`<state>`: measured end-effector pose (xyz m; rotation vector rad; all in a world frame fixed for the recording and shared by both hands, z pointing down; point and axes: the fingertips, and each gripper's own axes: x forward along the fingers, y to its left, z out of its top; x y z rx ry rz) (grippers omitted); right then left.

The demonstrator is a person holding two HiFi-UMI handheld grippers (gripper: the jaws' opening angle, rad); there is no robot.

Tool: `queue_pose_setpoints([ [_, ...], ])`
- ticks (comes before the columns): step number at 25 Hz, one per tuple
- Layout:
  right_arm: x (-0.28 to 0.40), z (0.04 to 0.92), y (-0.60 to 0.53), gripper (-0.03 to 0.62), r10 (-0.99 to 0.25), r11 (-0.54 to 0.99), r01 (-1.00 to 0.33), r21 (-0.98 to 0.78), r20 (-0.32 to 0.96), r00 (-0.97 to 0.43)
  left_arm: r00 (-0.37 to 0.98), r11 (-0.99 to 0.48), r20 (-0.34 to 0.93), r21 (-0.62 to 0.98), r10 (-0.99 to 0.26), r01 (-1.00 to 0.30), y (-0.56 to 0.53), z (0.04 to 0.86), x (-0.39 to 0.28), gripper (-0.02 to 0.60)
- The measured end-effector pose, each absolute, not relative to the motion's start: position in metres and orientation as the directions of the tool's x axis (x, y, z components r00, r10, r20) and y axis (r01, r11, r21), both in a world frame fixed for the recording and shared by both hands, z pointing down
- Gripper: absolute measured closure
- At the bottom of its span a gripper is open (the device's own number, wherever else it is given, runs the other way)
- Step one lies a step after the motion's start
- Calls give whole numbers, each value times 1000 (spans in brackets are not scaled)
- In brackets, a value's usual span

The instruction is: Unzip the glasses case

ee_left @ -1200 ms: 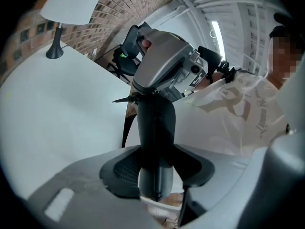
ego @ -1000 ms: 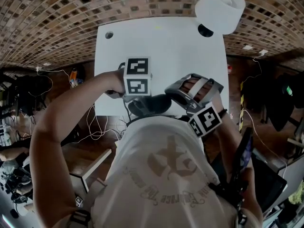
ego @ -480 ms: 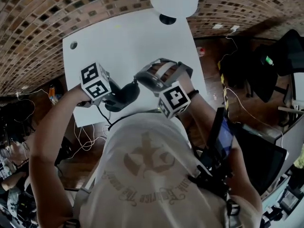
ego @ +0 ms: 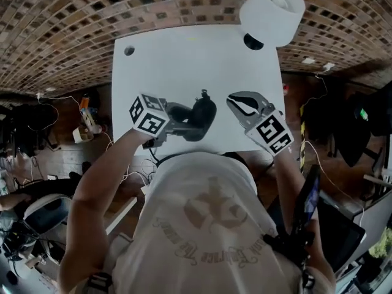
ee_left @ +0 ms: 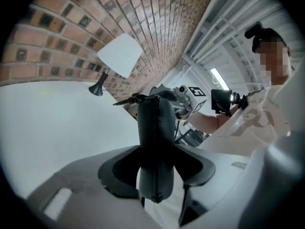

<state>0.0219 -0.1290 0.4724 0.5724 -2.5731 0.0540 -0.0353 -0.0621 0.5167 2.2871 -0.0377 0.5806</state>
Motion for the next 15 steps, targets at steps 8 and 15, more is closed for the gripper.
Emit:
queue_pose_setpoints([
  [8,-8,459,-99,335,-61,867,-197,-458,293,-954,873,-828,466,540,143,-152,-48,511,-40,354],
  [15,-28,462,-60,263,173,861,0,-509,292,-941,791,-871,568,482,230,-93,-26,524,-42,359],
])
